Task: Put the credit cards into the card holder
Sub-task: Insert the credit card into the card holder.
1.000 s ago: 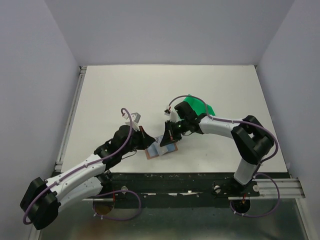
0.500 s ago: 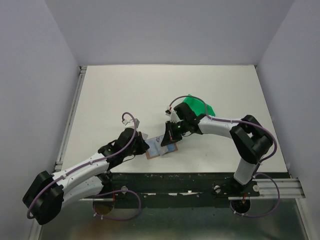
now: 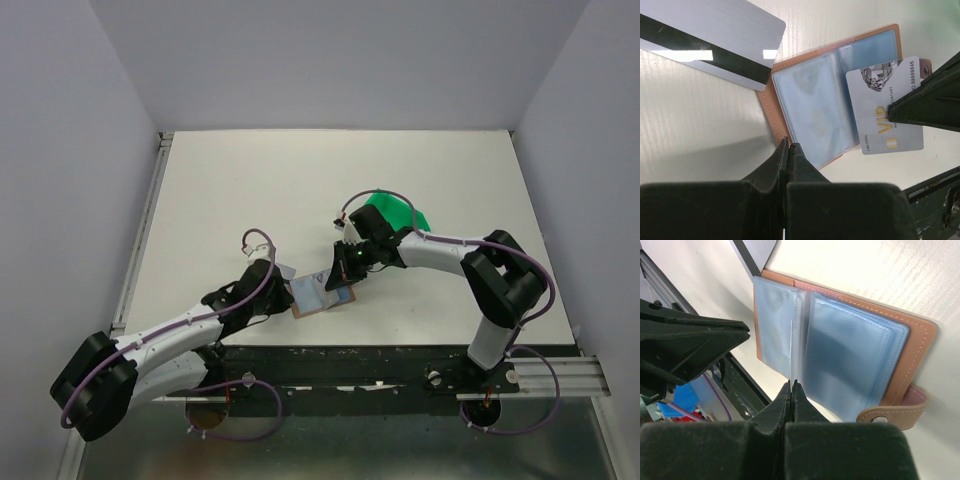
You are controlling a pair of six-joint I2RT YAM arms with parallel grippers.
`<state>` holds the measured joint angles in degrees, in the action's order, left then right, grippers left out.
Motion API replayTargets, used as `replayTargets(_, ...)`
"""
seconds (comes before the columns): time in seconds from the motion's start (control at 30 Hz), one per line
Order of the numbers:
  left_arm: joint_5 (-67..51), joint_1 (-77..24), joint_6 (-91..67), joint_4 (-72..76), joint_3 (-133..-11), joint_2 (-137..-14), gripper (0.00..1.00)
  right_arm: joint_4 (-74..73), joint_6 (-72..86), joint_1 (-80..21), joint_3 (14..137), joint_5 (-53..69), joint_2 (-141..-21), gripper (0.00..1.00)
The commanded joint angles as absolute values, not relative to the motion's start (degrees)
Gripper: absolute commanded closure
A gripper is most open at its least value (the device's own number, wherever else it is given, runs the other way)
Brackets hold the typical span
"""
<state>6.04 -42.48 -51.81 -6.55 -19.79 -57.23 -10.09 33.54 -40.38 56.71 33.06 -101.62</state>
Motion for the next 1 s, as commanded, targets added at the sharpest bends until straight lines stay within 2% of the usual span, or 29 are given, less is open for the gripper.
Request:
replayTargets(0.0,8.3,-42.5,-52.5,-7.1,-18.3,-56.3,1.00,-9.8,32.9,-40.1,57.0,31.7,-102.6,1.00)
replayTargets(0.97,8.0,-41.4,-52.6,-4.0,-17.1,-62.9,1.00,-9.9,33.3,-40.2,59.6,34.2,-106.7,1.00)
